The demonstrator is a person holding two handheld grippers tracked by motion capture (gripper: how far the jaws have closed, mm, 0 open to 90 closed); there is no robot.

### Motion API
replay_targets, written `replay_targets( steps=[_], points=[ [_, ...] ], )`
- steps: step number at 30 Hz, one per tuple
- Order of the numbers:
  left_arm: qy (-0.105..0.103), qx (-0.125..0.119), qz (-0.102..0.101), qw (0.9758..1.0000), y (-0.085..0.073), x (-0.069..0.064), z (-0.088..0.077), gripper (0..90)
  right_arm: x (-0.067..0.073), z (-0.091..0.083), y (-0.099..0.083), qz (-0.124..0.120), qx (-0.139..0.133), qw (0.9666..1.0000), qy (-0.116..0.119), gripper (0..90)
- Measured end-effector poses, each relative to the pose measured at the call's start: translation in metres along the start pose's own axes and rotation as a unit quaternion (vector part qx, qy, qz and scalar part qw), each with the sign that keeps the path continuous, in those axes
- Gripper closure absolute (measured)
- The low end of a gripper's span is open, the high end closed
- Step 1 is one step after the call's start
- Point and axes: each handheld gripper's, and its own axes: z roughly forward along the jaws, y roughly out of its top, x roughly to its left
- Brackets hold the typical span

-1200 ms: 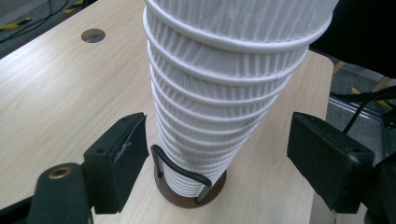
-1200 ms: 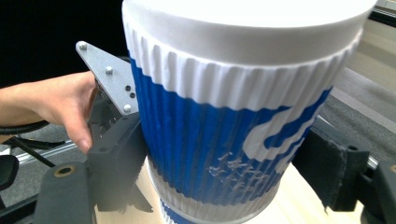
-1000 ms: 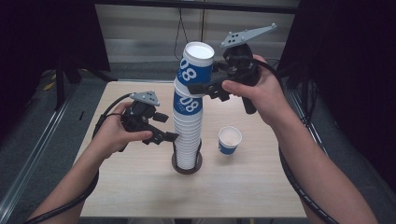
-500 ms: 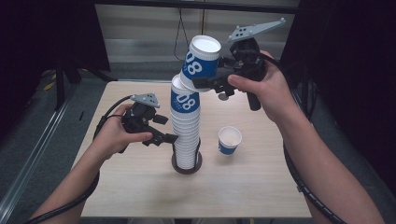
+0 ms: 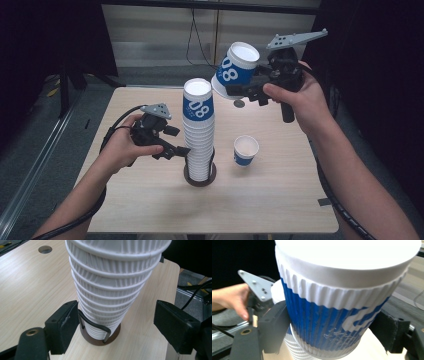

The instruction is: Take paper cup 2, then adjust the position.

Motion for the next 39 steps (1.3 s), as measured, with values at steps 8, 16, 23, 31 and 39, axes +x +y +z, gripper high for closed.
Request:
replay_targets(
  steps=[8,16,23,31,39],
  points=[
    [0.000,0.007,0.005,1.0000,-0.006,-0.002,0.000,20.3,-0.006,-0.004,-0.018,-0.001,0.017,0.9998,-0.010,20.8],
    [-0.003,0.011,0.006,0.9999,-0.013,-0.006,-0.001,20.3,-0.008,-0.003,-0.036,0.001,0.031,0.9994,-0.013,20.8],
    [-0.005,0.004,0.007,1.0000,-0.019,-0.011,0.001,20.3,-0.009,0.001,-0.053,0.006,0.037,0.9992,-0.008,20.8],
    [-0.014,0.005,0.003,0.9999,-0.030,-0.015,0.007,20.3,-0.010,0.005,-0.074,0.011,0.047,0.9988,-0.004,20.7],
    [-0.019,0.010,0.004,0.9998,-0.038,-0.020,0.010,20.3,-0.011,0.006,-0.093,0.016,0.051,0.9986,-0.003,20.8]
  ],
)
